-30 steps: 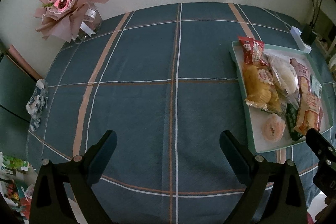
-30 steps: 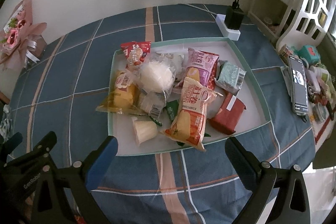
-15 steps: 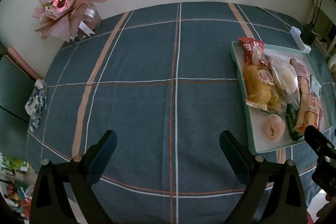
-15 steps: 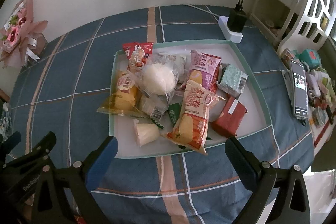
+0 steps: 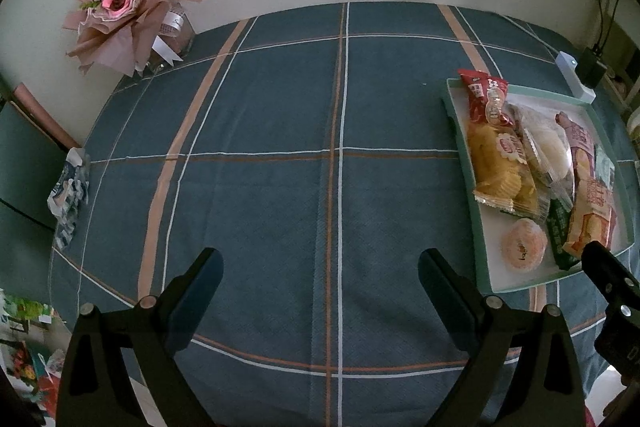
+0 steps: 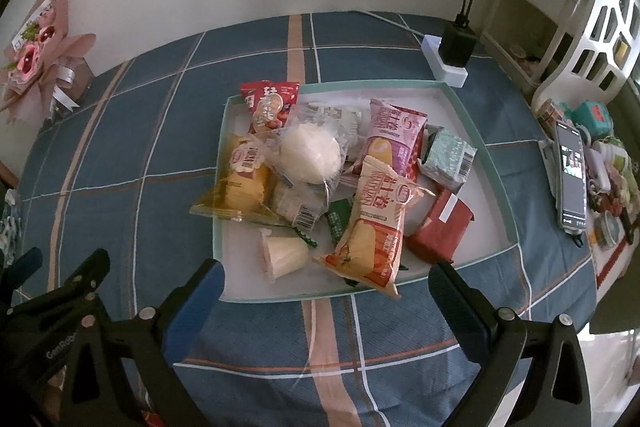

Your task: Organize snacks

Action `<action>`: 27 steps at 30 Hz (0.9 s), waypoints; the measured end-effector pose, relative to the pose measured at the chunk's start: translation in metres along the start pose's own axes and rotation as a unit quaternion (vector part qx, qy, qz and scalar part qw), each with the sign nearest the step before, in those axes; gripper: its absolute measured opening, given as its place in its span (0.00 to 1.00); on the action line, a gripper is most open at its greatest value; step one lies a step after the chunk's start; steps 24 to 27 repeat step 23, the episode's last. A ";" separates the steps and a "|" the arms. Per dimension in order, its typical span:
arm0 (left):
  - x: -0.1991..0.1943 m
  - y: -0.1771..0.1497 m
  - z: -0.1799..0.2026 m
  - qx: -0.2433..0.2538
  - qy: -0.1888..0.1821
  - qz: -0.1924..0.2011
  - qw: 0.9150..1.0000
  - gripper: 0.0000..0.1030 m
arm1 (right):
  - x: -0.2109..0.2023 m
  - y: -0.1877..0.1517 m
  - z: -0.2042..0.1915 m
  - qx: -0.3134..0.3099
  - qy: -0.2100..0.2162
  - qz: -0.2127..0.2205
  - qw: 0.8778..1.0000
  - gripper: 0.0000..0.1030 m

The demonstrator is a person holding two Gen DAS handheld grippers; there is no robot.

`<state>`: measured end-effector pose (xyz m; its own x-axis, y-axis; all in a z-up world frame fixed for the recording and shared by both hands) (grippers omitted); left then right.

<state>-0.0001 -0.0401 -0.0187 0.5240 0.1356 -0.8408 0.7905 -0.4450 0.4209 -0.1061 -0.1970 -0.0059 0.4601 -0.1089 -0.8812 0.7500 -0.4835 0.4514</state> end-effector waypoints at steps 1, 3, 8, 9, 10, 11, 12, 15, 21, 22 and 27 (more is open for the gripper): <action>0.000 0.000 0.000 -0.001 0.000 0.000 1.000 0.95 | 0.000 0.000 0.000 0.000 0.000 0.000 1.000 1.00; 0.000 0.000 0.000 -0.002 0.002 -0.001 1.000 0.95 | 0.000 0.000 -0.001 -0.001 0.000 -0.001 1.000 1.00; 0.000 -0.001 0.000 -0.004 0.003 -0.001 1.000 0.95 | 0.002 0.000 -0.001 -0.004 -0.002 -0.005 1.000 1.00; 0.000 -0.001 0.000 -0.004 0.003 -0.001 1.000 0.95 | 0.002 0.000 -0.001 -0.004 -0.002 -0.005 1.000 1.00; 0.000 -0.001 0.000 -0.004 0.003 -0.001 1.000 0.95 | 0.002 0.000 -0.001 -0.004 -0.002 -0.005 1.000 1.00; 0.000 -0.001 0.000 -0.004 0.003 -0.001 1.000 0.95 | 0.002 0.000 -0.001 -0.004 -0.002 -0.005 1.000 1.00; 0.000 -0.001 -0.001 -0.004 0.003 -0.001 1.000 0.95 | 0.002 0.000 -0.001 -0.005 -0.002 -0.006 1.000 1.00; -0.001 -0.001 -0.001 -0.005 0.004 0.001 1.000 0.95 | 0.002 -0.001 -0.001 -0.005 -0.002 -0.006 1.000 1.00; -0.002 -0.001 -0.002 -0.008 0.000 0.002 1.000 0.95 | 0.003 0.000 0.000 -0.006 -0.002 -0.007 1.000 1.00; -0.001 -0.001 -0.002 -0.007 0.000 0.001 1.000 0.95 | 0.003 0.000 0.000 -0.006 -0.002 -0.007 1.000 1.00; -0.001 -0.001 -0.001 -0.007 -0.001 0.000 1.000 0.95 | 0.003 0.000 0.000 -0.006 -0.002 -0.006 1.000 1.00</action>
Point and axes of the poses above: each gripper's, at about its wrist camera, not at the fingertips, and x roughly the way its jaws point, z to its right, y to its top, the point moved 2 cm from there along x, roughly the way its jaws point, and after that the axes turned 11 degrees about y, right-handed, at the moved point
